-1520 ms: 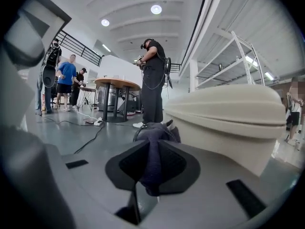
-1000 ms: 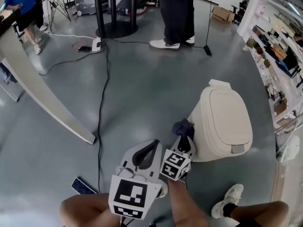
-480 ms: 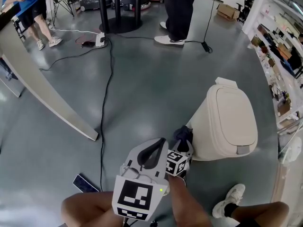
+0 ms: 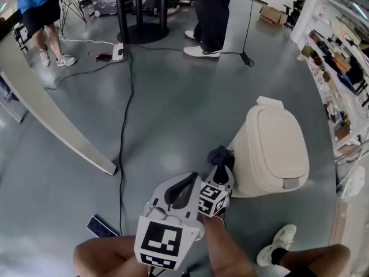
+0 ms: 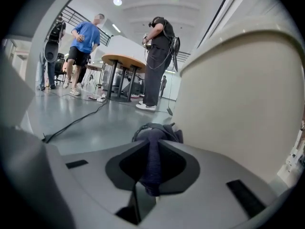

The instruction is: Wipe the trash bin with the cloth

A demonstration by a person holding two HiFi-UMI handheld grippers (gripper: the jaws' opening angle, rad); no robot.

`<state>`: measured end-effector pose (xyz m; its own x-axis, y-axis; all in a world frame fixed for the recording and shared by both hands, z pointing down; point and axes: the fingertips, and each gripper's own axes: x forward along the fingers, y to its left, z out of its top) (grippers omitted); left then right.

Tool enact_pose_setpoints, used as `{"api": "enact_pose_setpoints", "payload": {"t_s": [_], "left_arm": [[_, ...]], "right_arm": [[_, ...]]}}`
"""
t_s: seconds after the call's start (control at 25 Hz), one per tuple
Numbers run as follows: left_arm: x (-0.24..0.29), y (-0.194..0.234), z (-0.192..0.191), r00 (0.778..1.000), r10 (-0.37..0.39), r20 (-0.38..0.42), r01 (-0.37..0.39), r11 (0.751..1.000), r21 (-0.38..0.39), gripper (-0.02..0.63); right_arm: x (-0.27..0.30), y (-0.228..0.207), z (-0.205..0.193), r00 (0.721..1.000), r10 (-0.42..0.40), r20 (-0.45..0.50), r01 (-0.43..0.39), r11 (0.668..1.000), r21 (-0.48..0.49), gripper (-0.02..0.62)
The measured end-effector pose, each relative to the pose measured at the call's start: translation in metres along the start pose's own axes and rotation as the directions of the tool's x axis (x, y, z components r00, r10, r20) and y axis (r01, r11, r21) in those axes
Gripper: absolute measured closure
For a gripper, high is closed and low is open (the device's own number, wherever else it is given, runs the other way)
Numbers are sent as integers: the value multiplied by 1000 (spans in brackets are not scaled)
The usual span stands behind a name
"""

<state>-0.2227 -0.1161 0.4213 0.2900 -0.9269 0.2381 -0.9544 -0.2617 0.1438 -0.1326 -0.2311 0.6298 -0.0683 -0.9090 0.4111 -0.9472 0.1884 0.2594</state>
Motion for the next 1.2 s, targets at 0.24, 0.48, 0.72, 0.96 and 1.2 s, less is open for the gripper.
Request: {"api": "enact_pose_setpoints", "payload": {"t_s": [0.24,0.48,0.72,0.96,1.2], "left_arm": [[0,-5,0,1000,-9,-4,9,1000,13,606],[0,-7,-2,1000,-17,7,17,1000,16,606],[-2,-4,-2,1000,-16,12,16,1000,9,606],[-2,-4,1,1000,-17,20,17,1000,7,606],[-1,-5,1,1000,-25,12,25,1000,16,606]], "right_arm": [[-16,-16,65,991,-40,124,36,999,31,543],[-11,-23,88,989,-70,132,67,997,22,543],[-17,-25,107,983,-100,153,95,995,40,543],[-9,-27,105,985,-107,135,102,994,47,543],[7,-25,91,992,-92,85,89,995,41,543]]}}
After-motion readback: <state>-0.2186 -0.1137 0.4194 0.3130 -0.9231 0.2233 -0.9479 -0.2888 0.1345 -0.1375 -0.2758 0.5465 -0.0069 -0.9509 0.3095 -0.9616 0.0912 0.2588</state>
